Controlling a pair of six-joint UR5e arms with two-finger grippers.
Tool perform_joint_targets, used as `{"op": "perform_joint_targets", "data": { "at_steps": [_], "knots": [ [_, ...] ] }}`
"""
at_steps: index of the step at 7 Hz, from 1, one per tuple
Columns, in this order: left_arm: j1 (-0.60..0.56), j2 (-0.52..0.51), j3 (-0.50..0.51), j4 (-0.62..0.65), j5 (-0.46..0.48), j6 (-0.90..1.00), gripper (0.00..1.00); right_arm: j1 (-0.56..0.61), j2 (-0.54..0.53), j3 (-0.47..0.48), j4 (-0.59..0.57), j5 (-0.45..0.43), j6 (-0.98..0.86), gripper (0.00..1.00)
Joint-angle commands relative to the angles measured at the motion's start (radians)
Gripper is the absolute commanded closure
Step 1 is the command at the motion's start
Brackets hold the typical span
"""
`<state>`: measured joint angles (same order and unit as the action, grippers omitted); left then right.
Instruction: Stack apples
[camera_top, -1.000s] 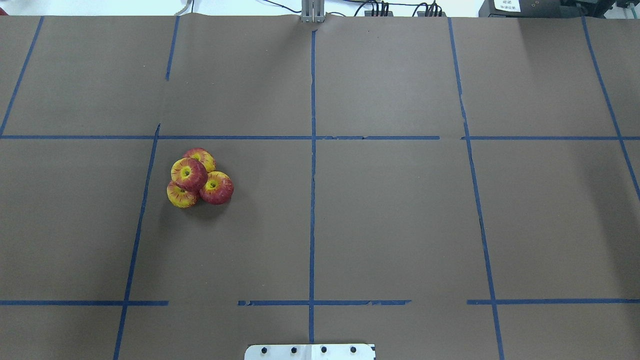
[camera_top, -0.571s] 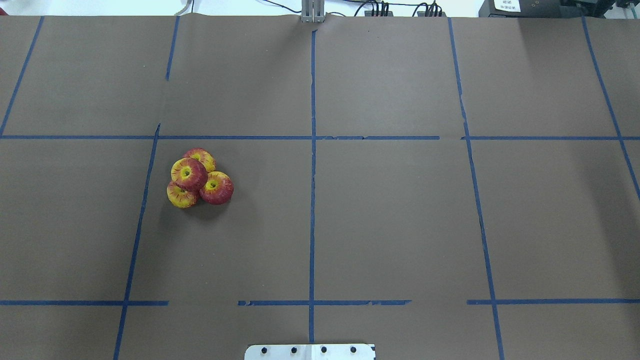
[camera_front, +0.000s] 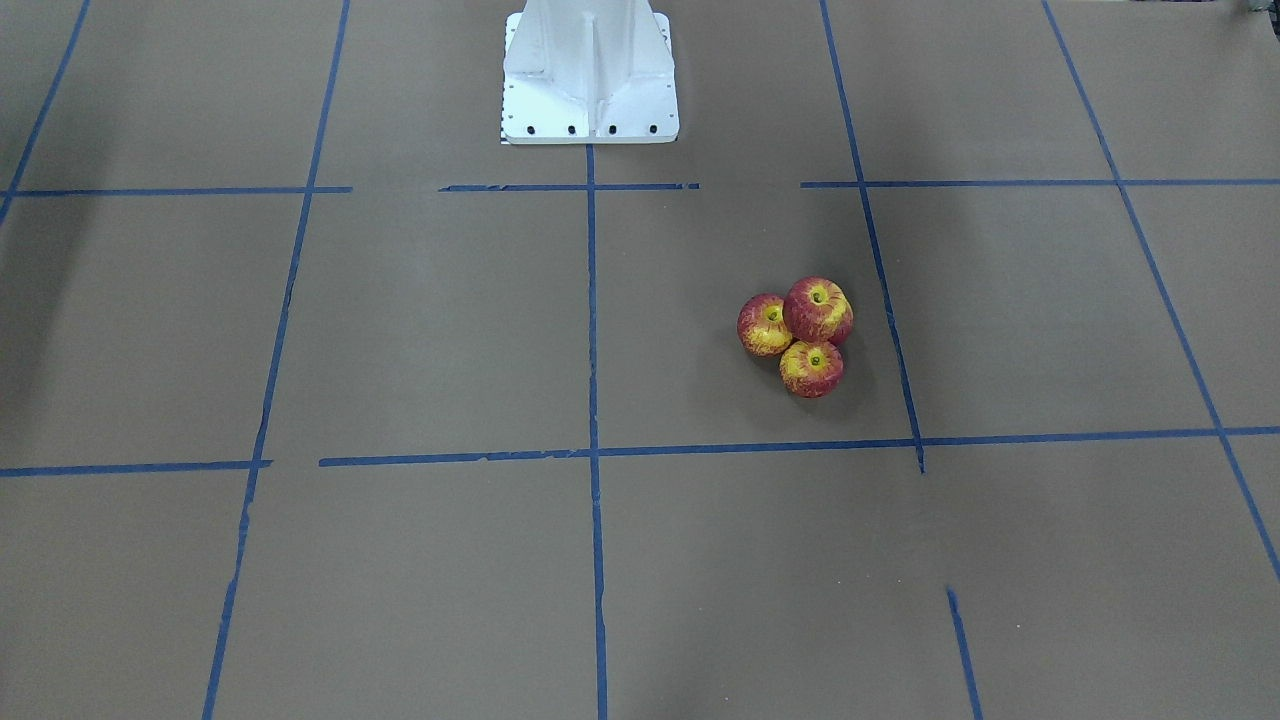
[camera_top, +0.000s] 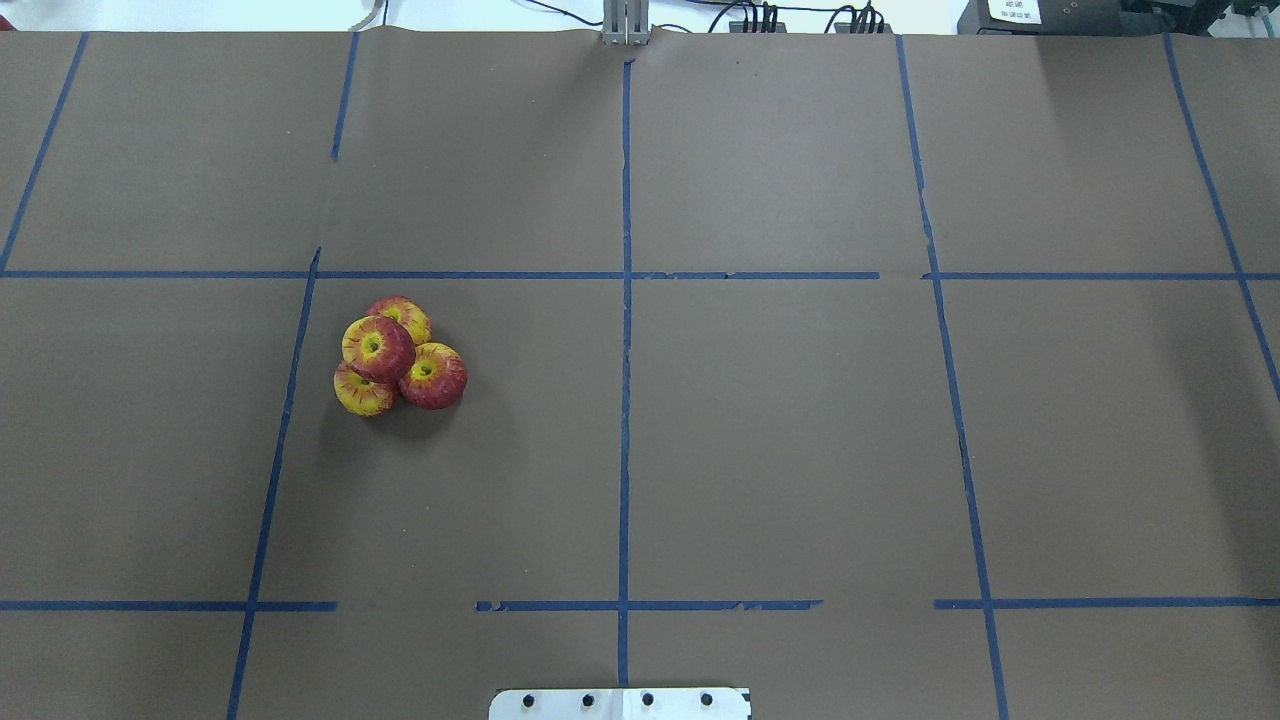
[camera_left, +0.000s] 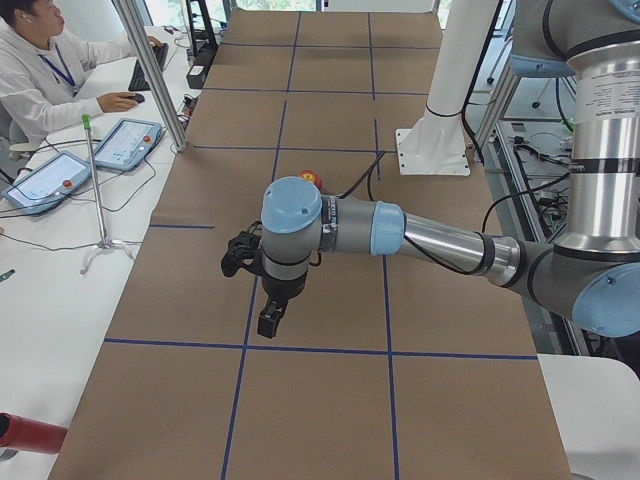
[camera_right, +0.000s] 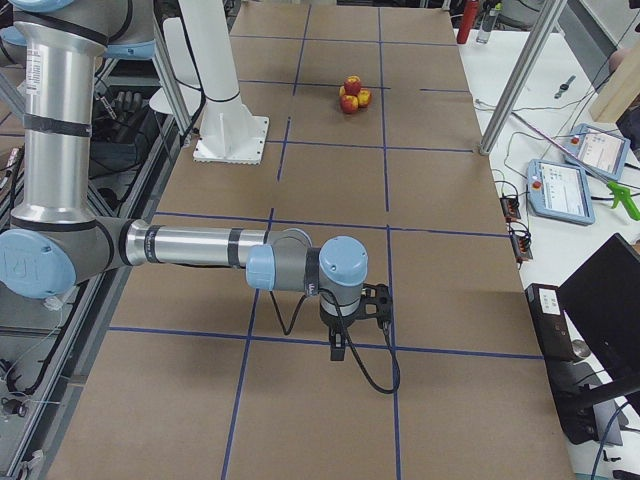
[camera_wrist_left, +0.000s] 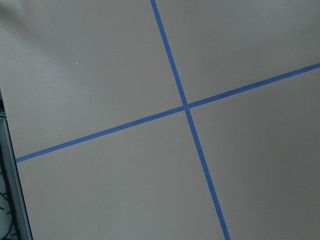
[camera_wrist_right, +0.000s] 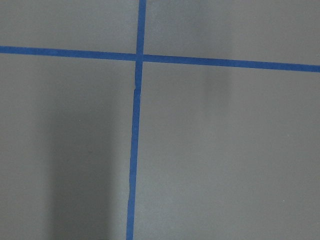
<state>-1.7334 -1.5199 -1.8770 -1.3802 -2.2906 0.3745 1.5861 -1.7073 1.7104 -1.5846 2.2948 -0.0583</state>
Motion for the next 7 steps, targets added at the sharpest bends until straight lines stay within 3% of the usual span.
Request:
{"op": "perform_joint_targets", "data": {
  "at_steps": [1,7],
  "knots": [
    [0.0,0.001,0.006,0.001,0.0,0.0,0.0,0.0,0.0,0.0,0.0,0.0,0.0,0.0],
    [0.014,0.003,0.076,0.001,0.003,0.014,0.0,0.0,0.0,0.0,0.0,0.0,0.0,0.0]
  ]
}}
